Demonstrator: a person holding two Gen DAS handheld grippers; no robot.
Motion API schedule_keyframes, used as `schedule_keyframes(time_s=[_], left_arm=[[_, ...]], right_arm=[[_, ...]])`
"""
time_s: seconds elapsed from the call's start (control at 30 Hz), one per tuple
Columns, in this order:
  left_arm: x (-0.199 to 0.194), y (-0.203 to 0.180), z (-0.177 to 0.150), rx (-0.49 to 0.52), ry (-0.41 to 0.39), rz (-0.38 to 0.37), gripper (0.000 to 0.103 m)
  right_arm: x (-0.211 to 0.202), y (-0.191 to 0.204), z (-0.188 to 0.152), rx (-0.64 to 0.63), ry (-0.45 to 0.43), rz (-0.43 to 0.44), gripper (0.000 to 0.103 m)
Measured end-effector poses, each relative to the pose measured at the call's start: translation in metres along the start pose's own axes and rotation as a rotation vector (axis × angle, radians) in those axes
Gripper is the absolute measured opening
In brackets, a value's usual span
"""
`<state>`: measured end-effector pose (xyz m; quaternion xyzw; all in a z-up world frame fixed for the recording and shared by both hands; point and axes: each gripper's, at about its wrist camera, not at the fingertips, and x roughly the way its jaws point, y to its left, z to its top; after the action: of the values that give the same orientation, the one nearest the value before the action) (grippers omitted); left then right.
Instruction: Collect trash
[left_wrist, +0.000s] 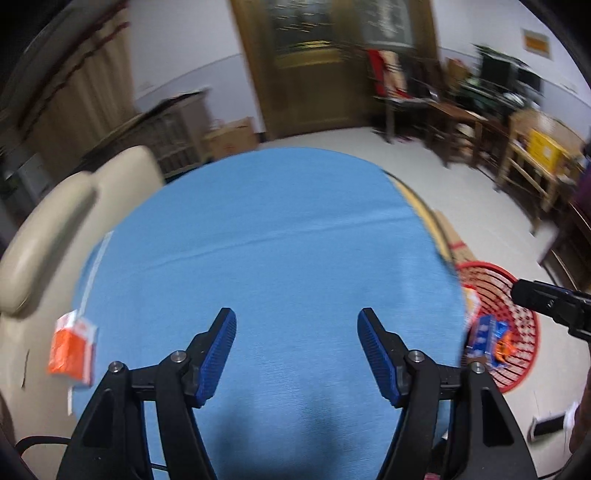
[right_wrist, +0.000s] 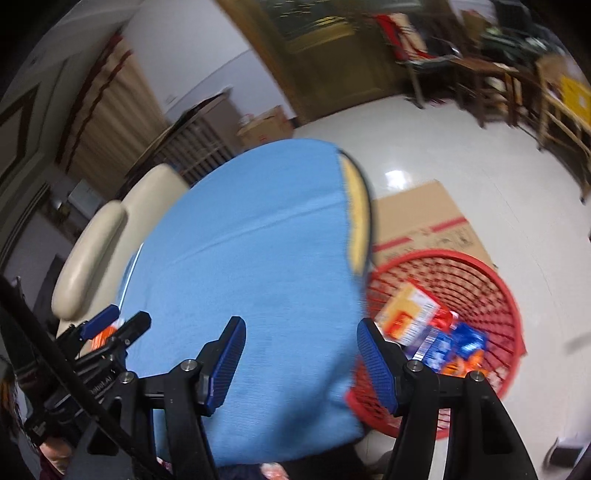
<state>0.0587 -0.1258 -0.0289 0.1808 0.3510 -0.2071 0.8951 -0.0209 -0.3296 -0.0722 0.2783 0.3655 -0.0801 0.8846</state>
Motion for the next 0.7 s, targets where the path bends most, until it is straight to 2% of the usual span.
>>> schedule_keyframes(time_s=[0.03, 0.23, 0.47, 0.53, 0.6, 0.7], left_arm=[[-0.005, 0.013, -0.002, -0.021, -0.015, 0.025, 0.078], [-0.035, 0.07, -0.014, -0.117, -0.065, 0.136, 0.078], [-0.074, 0.103, -0.028, -0.149, -0.111, 0.297, 0.078], [-0.087, 0.108, -0.033, -0.157, -0.123, 0.317, 0.08], [-0.098, 0.11, -0.039, -0.168, -0.134, 0.322, 0.086], [-0.113, 0.114, -0.045, -0.182, -0.156, 0.331, 0.087]], right_arm=[[0.002, 0.011, 0.001, -0.024, -0.002, 0.003, 0.066], [0.0, 0.081, -0.004, -0.181, -0.048, 0.003, 0.066], [-0.012, 0.142, -0.027, -0.328, -0.078, 0.011, 0.066], [-0.016, 0.154, -0.033, -0.357, -0.086, 0.013, 0.066], [-0.02, 0.165, -0.041, -0.374, -0.092, 0.012, 0.066], [-0.028, 0.175, -0.052, -0.391, -0.112, -0.01, 0.066]])
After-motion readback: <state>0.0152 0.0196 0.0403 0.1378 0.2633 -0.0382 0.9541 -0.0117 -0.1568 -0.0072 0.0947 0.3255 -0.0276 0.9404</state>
